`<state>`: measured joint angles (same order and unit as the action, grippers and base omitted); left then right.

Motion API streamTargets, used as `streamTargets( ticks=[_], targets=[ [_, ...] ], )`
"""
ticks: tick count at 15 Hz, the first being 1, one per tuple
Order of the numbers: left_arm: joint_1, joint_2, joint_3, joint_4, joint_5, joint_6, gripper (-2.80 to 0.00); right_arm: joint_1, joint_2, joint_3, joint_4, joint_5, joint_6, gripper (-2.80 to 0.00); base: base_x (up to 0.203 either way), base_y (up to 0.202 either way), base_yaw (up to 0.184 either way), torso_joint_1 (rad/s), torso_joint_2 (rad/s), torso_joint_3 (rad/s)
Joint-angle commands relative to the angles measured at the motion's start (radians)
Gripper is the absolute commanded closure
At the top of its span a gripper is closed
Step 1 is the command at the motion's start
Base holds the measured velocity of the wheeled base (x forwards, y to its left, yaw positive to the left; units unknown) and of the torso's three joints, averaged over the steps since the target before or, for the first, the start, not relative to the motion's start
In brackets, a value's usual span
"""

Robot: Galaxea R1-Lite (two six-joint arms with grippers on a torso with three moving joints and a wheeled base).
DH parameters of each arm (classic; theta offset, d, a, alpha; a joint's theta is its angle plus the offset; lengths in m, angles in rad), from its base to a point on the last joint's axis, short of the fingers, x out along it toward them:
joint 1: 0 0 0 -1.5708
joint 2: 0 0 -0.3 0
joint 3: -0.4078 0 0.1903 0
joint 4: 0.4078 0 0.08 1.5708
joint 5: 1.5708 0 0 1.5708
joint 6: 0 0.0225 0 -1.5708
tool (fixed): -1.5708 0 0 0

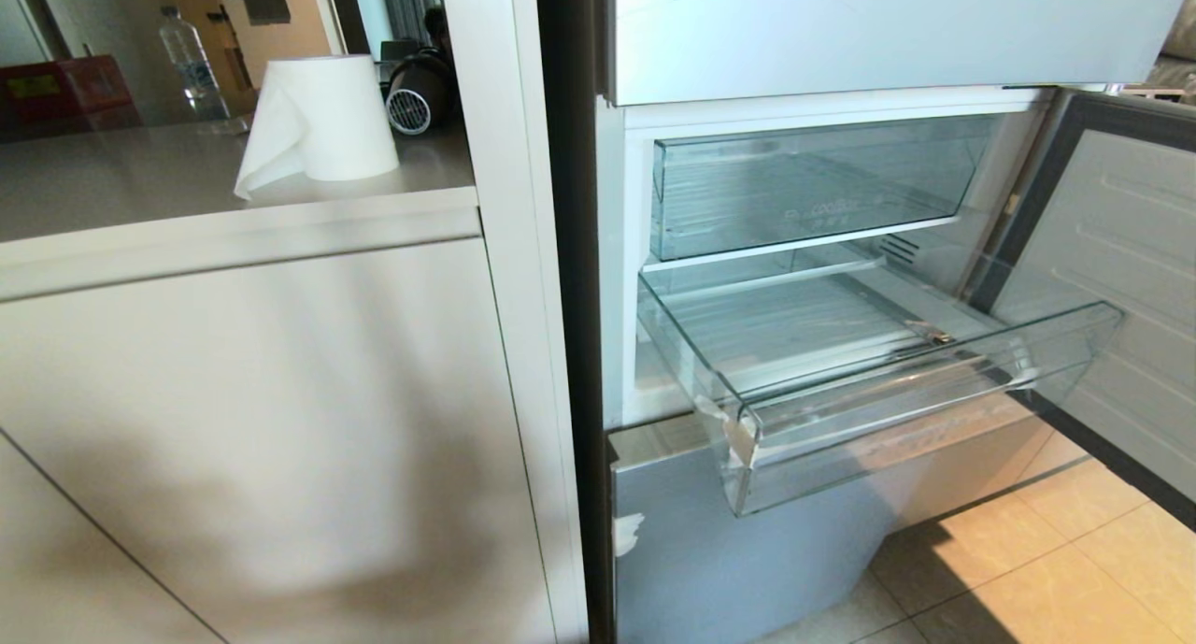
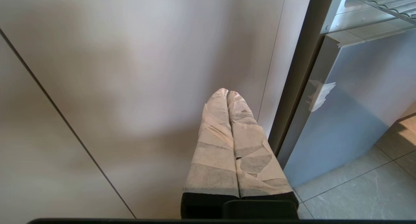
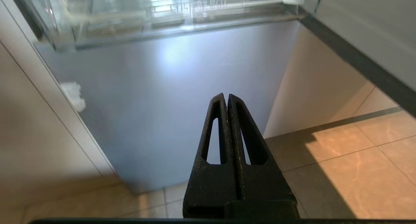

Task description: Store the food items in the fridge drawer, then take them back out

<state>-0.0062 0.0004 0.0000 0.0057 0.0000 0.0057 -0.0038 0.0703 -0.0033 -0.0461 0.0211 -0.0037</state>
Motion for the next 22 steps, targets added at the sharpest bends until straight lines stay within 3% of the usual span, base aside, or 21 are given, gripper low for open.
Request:
streamTargets(
  ticks=[1,5,10,14,19,22],
  targets=[
    [0.000,0.000,0.000,0.000,0.000,0.000,0.00,0.000,0.184,-0.022,-0.058,0.009,0.010,0.00,0.000,0.000,0.000,0.000,0.00,0.000],
    [0.000,0.000,0.000,0.000,0.000,0.000,0.00,0.000,0.651,-0.156,-0.143,0.083,0.078,0.00,0.000,0.000,0.000,0.000,0.00,0.000],
    [0.000,0.000,0.000,0.000,0.000,0.000,0.00,0.001,1.154,-0.433,-0.194,0.186,0.144,0.00,0.000,0.000,0.000,0.000,0.00,0.000],
    [0.000,0.000,0.000,0.000,0.000,0.000,0.00,0.010,1.408,-0.626,-0.220,0.249,0.156,0.00,0.000,0.000,0.000,0.000,0.00,0.000],
    [0.000,0.000,0.000,0.000,0.000,0.000,0.00,0.057,1.620,-0.814,-0.224,0.260,0.164,0.00,0.000,0.000,0.000,0.005,0.00,-0.001],
    [0.000,0.000,0.000,0.000,0.000,0.000,0.00,0.131,1.682,-0.944,-0.251,0.260,0.276,0.00,0.000,0.000,0.000,0.000,0.00,0.000]
  ],
)
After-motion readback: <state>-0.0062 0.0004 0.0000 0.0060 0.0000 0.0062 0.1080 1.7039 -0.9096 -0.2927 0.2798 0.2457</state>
